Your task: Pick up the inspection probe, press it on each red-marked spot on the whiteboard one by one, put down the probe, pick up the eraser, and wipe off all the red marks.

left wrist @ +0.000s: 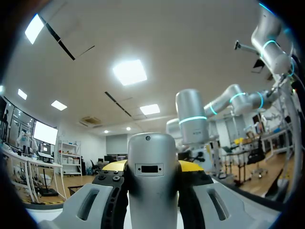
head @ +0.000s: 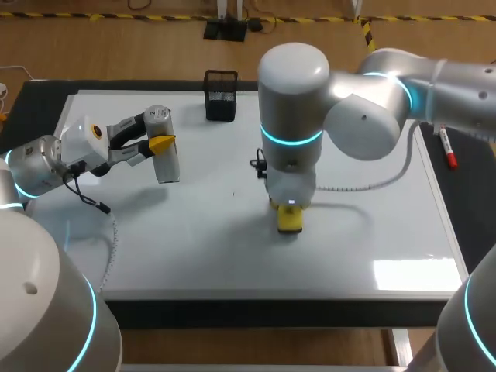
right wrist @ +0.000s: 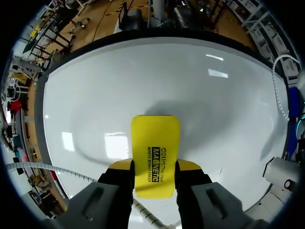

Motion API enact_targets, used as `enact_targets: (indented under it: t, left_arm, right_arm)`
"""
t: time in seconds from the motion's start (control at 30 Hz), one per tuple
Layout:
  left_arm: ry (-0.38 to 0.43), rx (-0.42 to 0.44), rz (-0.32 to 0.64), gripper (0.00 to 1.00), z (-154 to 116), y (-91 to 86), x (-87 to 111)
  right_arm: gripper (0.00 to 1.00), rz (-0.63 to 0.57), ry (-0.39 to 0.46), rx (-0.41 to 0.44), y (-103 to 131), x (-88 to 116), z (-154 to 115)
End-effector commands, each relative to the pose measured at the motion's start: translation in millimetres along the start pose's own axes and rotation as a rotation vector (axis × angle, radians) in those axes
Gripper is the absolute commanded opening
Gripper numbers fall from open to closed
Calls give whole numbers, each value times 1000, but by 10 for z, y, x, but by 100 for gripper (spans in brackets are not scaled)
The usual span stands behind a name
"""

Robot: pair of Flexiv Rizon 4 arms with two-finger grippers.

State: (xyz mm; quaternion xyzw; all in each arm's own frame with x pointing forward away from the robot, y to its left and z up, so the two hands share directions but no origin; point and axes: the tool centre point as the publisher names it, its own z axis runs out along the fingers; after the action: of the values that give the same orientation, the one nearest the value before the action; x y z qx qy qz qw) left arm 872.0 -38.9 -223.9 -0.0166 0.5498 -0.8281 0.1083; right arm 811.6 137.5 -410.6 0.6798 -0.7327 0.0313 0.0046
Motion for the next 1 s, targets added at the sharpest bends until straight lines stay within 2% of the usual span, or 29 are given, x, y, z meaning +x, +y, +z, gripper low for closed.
enact_targets:
  t: [0.03,0.27,0.47,1.0]
  left_arm:
    - [-1,0,1,0,1,-14,7]
    - [-1,0,1,0,1,-14,7]
    - [-1,0,1,0,1,-14,7]
    - [-1,0,1,0,1,-14,7]
  right_arm:
    - [0,-4,-6,-28,-336,-64,4]
    - [0,4,-22,-27,-963,-106,-20]
    - [0,1,6,-25,-1469,-174,-22]
    - [0,-4,7,-39,-2457,-320,-55]
